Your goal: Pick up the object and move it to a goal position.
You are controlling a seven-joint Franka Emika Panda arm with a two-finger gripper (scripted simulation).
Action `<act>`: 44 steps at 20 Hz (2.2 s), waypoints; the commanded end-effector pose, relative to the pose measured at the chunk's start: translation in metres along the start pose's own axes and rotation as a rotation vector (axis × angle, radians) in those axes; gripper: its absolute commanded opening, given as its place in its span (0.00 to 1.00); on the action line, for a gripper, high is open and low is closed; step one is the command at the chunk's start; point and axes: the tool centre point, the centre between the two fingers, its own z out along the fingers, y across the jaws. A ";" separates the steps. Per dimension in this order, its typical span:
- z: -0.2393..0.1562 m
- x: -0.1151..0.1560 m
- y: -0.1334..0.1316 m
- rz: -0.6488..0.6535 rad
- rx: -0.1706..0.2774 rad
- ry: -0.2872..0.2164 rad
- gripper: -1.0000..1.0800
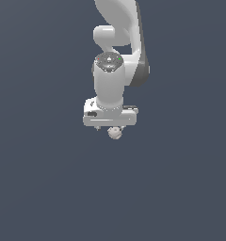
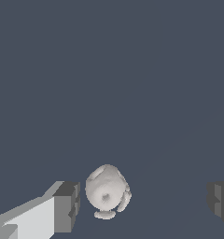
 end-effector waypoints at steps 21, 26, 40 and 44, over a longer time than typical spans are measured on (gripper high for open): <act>0.002 0.002 0.016 -0.028 0.011 0.022 0.96; 0.017 -0.008 0.009 -0.118 0.009 0.016 0.96; 0.073 -0.057 -0.020 -0.492 0.012 -0.007 0.96; 0.081 -0.066 -0.025 -0.555 0.015 -0.010 0.96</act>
